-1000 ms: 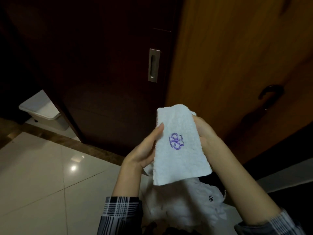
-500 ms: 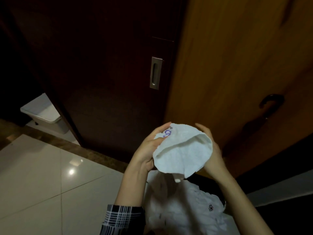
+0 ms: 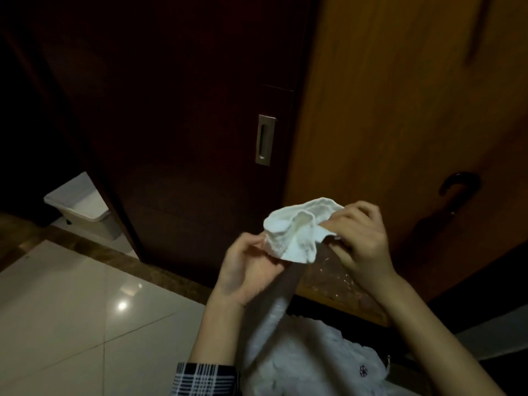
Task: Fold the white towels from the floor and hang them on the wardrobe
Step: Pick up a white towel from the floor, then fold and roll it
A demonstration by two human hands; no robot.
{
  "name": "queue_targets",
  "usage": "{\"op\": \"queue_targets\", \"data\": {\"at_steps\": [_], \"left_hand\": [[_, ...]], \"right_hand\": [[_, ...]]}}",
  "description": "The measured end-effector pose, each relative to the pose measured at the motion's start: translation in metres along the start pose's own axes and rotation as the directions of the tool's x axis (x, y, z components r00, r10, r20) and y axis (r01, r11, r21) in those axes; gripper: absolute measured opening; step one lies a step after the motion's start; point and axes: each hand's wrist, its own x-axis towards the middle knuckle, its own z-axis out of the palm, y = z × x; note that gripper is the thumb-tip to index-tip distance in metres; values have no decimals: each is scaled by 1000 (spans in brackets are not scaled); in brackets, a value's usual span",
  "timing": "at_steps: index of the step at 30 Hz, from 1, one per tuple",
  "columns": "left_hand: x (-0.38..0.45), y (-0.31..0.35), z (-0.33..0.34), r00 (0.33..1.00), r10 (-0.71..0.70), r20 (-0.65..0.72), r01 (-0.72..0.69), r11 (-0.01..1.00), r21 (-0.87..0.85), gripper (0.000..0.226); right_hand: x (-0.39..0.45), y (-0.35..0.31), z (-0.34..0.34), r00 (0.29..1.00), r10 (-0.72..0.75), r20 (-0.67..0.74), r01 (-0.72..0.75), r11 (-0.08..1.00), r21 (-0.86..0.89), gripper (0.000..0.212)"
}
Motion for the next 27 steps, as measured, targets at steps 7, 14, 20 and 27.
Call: {"op": "queue_targets", "data": {"at_steps": [7, 14, 20, 27], "left_hand": [[-12, 12, 10, 965, 228, -132, -142, 872, 468, 31], [-18, 15, 14, 938, 298, -178, -24, 569, 822, 32], [-24, 20, 2, 944, 327, -53, 118, -181, 976, 38], [-24, 22, -12, 948, 271, 169, -135, -138, 981, 7]], "right_hand": [[42, -3, -3, 995, -27, 92, 11, 984, 179, 17], [59, -15, -1, 975, -190, 116, 167, 968, 185, 38], [62, -23, -1, 937, -232, 260, 225, 973, 58, 27], [51, -20, -2, 936, -59, 346, -39, 962, 271, 24]]}}
